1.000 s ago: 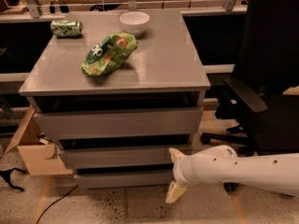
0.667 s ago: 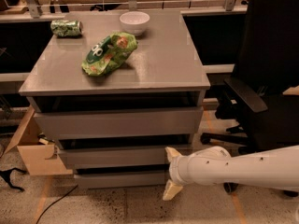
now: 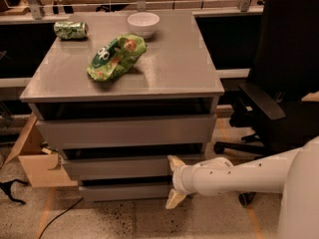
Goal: Open middle drawer
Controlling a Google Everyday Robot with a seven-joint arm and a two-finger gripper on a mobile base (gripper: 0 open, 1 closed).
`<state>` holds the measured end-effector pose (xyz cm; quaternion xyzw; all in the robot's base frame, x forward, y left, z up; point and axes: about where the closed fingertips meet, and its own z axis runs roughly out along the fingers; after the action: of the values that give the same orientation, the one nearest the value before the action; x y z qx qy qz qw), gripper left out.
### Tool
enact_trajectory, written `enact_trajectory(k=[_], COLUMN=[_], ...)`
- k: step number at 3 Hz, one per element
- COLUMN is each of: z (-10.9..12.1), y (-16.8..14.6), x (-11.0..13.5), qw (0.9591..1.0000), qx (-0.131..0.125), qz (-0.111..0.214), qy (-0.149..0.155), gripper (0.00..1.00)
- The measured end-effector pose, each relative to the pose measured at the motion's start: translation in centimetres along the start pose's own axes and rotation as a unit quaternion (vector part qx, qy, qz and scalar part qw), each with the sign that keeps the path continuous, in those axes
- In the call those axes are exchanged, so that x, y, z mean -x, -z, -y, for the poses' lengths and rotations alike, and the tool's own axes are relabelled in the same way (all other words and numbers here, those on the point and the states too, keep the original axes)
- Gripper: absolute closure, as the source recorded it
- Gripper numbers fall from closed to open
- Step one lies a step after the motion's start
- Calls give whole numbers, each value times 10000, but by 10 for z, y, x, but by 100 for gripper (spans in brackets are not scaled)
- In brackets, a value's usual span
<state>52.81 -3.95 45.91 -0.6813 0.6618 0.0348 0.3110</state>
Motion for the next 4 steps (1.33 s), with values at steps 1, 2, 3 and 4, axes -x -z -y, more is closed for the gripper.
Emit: enact_trajectory(k=[1, 2, 3, 4], z=[9, 18, 28, 36], y=[-19, -32, -42, -65], x=[8, 15, 20, 30], qw=[9998, 9994, 9991, 9988], qx=[-78, -136, -176, -74], qz=[152, 245, 288, 324], qy=[100, 195, 267, 354], gripper=[0, 0, 0, 0])
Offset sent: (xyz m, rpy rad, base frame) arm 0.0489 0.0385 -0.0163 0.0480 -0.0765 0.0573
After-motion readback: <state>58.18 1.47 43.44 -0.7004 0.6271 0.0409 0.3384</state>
